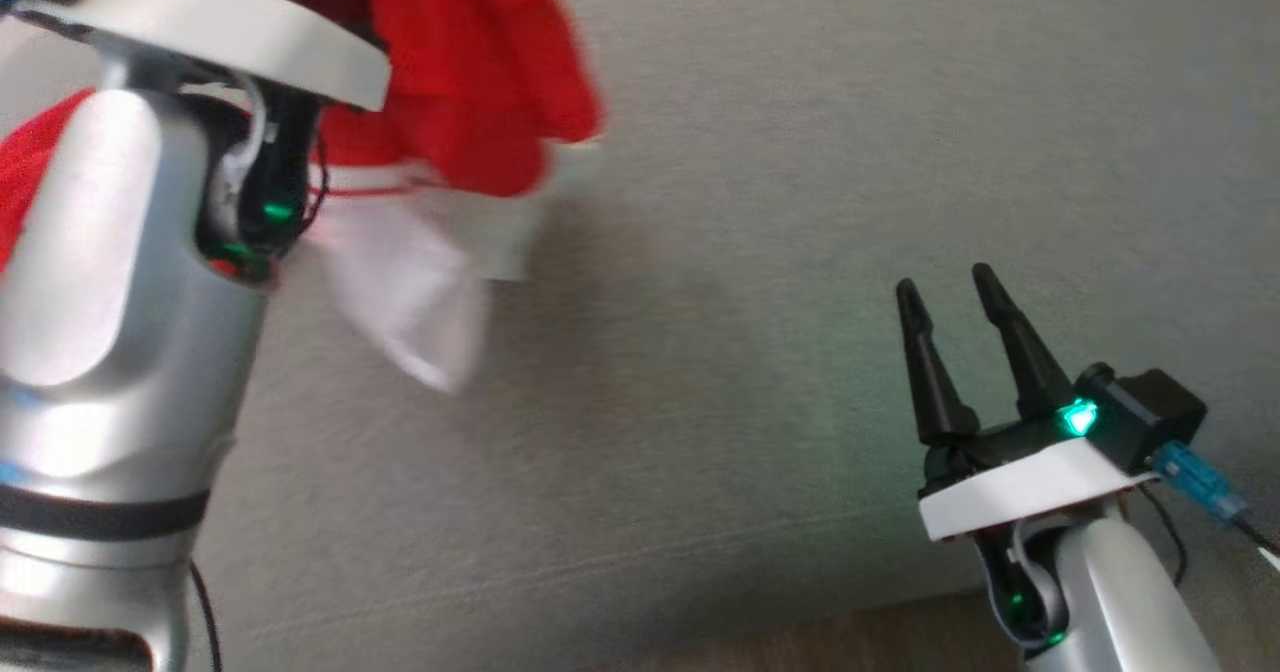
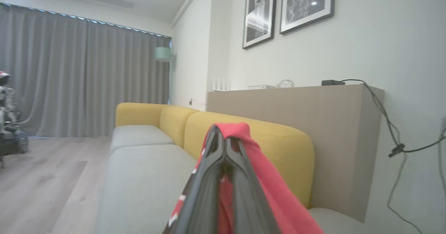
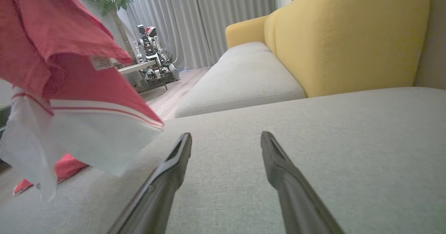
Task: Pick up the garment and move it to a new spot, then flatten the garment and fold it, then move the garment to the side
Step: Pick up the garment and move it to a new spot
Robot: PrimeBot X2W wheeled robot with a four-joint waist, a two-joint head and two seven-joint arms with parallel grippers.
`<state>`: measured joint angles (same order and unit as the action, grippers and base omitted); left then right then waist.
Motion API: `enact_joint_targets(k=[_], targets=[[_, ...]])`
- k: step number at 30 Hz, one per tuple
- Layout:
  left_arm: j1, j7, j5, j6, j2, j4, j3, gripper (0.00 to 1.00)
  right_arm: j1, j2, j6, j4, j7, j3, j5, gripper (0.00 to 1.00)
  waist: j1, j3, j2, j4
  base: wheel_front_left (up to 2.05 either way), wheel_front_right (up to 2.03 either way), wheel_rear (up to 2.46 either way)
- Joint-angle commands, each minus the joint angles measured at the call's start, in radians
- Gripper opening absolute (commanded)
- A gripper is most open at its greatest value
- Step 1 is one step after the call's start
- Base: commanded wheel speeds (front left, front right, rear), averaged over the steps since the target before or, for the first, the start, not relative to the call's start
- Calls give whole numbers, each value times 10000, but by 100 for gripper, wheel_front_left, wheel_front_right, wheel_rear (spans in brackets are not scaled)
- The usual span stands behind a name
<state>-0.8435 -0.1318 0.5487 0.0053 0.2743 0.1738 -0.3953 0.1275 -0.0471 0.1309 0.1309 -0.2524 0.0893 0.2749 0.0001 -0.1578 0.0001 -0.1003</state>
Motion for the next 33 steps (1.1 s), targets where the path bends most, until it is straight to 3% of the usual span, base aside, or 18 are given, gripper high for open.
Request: enact_joint_targets(k=[1,8,12,13,14,15,20,24,28,33], targets=[[-329,-7,35,143,152,-305,322,0,27,-31,-2,-353,-93,327,76,100,-1,-38,-1,-920,0,0,0],[-360,-671,-115,801,-823,884,169,0,90,-31,-2,-600,-93,580,226,100,-1,-416,-1,-2296,0,0,0],[-409,-1069,-248,828,-1741,2094,-324,4,46,-31,-2,-837,-93,730,348,100,-1,-725,-1,-2828,0,0,0],[-384,-1097,-254,719,-1907,2286,-603,36,25,-31,-2,-880,-93,736,364,100,-1,-778,-1,-2860,0,0,0],[-352,-1115,-276,570,-2031,2486,-963,85,5,-31,-2,-913,-93,734,371,100,-1,-815,-1,-2870,0,0,0],[-287,-1031,-242,377,-2118,2727,-1382,100,-11,-31,-2,-928,-93,746,360,100,-1,-849,-1,-2875,0,0,0],[-96,-833,-130,-240,-2229,3284,-3093,100,56,-31,-2,-962,-94,855,350,100,-1,-954,-1,-2798,0,0,0],[-2,-959,555,-184,-2236,3190,-3855,100,156,-31,-2,-1032,-94,807,417,100,-1,-987,-1,-2482,0,0,0],[-116,-1169,620,105,-2124,3358,-3495,100,150,-31,-2,-969,-94,686,362,100,-1,-842,-1,-1980,0,0,0],[420,-1287,357,342,-1111,3039,-2655,100,60,-31,-2,-903,-94,388,200,100,-1,-412,-1,-1155,0,0,0]])
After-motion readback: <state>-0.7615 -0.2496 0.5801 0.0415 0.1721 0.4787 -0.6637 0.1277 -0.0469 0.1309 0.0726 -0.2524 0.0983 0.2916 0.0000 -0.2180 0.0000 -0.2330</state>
